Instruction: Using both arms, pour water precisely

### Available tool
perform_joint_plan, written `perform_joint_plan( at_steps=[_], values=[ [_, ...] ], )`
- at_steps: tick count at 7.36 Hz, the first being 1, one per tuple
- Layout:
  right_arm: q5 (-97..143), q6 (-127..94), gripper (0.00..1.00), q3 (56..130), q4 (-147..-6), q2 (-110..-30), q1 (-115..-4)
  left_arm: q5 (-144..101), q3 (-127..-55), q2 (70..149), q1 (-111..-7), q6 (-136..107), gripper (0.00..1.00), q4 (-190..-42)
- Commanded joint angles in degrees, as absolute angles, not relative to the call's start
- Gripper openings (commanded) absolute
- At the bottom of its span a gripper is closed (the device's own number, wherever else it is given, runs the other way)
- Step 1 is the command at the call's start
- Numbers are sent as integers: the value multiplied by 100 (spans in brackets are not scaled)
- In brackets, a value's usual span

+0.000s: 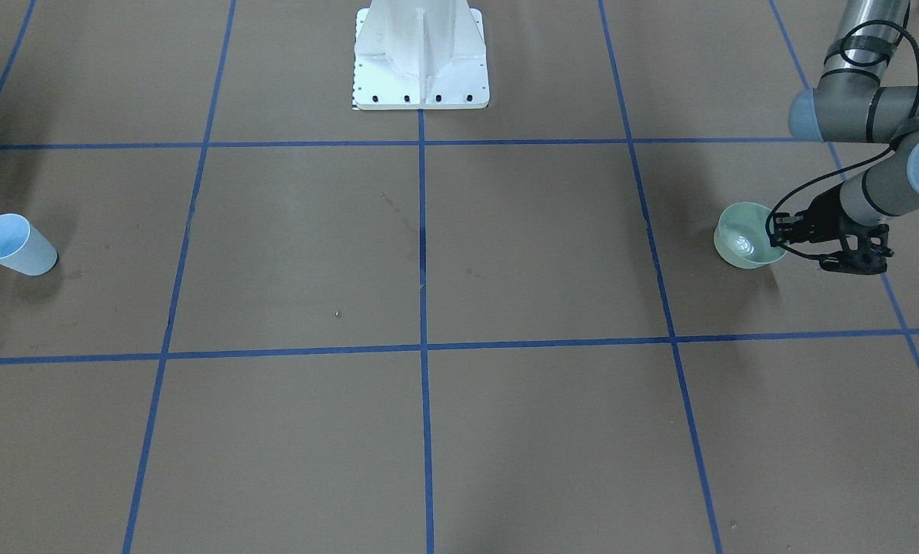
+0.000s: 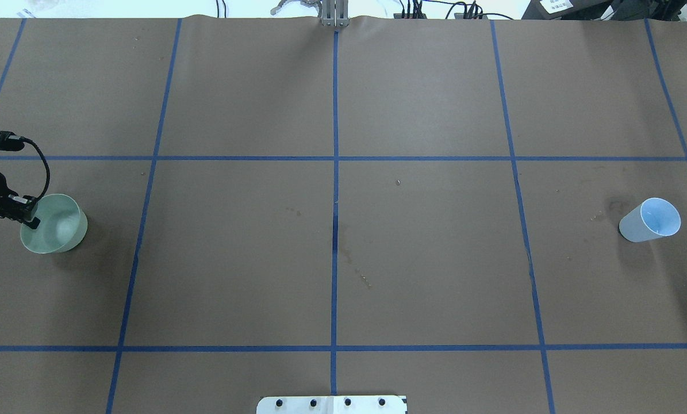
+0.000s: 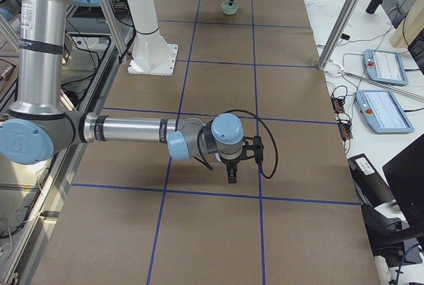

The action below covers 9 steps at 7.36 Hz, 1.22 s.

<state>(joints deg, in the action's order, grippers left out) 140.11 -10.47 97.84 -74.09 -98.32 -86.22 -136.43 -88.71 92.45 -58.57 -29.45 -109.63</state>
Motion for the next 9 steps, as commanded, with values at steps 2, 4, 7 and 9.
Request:
perform_joint_plan(
  at_steps=[2,4,7,9],
  values=[
    [14010,-1055,100,9773,-7409,-9818,-8622,-13966,-9218,9324,-5862,-3206,0,-10934],
    [13983,-1063,100,9694,-7409,-9721,-8622,-14045,-9343,10086,-5862,-4257,0,-10863],
    [13852,-1063,100,9816,-7409,-9572,-8622,-13966,-9080,11106,-5671,-5218,0,-10863],
    [13773,-1072,100,9660,-7453,-9325,-8622,-13922,-8739,11887,-5381,-5765,0,-10820]
  ],
)
